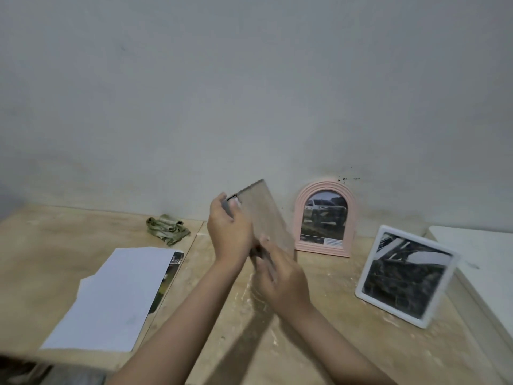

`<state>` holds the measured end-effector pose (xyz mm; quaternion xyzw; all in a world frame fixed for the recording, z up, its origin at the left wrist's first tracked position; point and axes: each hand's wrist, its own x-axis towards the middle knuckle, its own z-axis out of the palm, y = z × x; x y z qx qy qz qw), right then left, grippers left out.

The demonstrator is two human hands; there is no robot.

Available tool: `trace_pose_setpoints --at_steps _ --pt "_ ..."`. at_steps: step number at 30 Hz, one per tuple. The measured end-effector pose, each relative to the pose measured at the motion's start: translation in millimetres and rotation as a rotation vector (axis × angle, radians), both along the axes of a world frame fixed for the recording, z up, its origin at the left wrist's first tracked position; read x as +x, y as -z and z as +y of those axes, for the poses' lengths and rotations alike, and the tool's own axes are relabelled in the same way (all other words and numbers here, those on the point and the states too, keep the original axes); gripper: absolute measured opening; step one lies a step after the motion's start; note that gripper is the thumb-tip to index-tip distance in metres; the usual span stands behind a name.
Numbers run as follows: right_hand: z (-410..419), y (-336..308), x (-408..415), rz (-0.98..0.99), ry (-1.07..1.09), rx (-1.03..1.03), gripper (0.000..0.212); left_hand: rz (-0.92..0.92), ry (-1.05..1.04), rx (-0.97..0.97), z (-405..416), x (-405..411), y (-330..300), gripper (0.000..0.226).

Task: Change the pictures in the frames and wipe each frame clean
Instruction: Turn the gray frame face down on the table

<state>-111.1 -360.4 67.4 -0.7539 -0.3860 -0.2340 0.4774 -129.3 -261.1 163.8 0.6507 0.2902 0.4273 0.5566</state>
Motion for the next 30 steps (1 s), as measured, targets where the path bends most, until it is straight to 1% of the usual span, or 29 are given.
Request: trace_pose_setpoints --at_steps 2,3,5,7,9,10,12,14,17,20,23,25,27,30 --pt "-11 5 6 0.070 0.012 -0.009 0.045 -0.041 -0.060 -0.017 14 -6 7 0.026" --pt "-20 8 12 0.147 0.054 0.000 0.051 -0.048 -0.054 -0.013 21 -9 9 0.024" --pt "-38 18 29 0.319 0.222 0.002 0.062 -0.038 -0.007 -0.024 39 -14 17 0.024" --pt "-58 29 51 0.465 0.417 -0.013 0.065 -0.024 0.051 -0.063 57 -21 25 0.026" --pt "-76 35 69 0.586 0.505 -0.009 0.063 0.008 0.136 -0.137 73 -25 33 0.027" --pt "-84 36 73 0.652 0.505 0.010 0.058 0.025 0.179 -0.168 79 -27 37 0.027" --pt "-92 35 76 0.746 0.438 0.047 0.041 0.048 0.249 -0.219 87 -26 46 0.028" --pt "-96 37 74 0.745 0.422 0.056 0.035 0.067 0.286 -0.240 92 -20 53 0.027" --pt "-101 48 76 0.778 0.511 0.105 0.035 0.159 0.295 -0.218 92 -9 62 0.027" --pt "-112 61 76 0.792 0.597 0.062 0.033 0.358 0.295 -0.206 84 1 77 0.033" --pt "-124 77 75 0.807 0.655 -0.023 0.032 0.552 0.333 -0.296 75 -1 119 0.028" --pt "-129 91 74 0.853 0.680 -0.073 0.032 0.635 0.335 -0.275 68 -10 155 0.029" --pt "-131 104 68 0.882 0.681 -0.132 0.029 0.677 0.329 -0.203 60 -22 184 0.034" --pt "-130 118 55 0.937 0.610 -0.205 0.023 0.690 0.304 -0.185 49 -34 210 0.040"
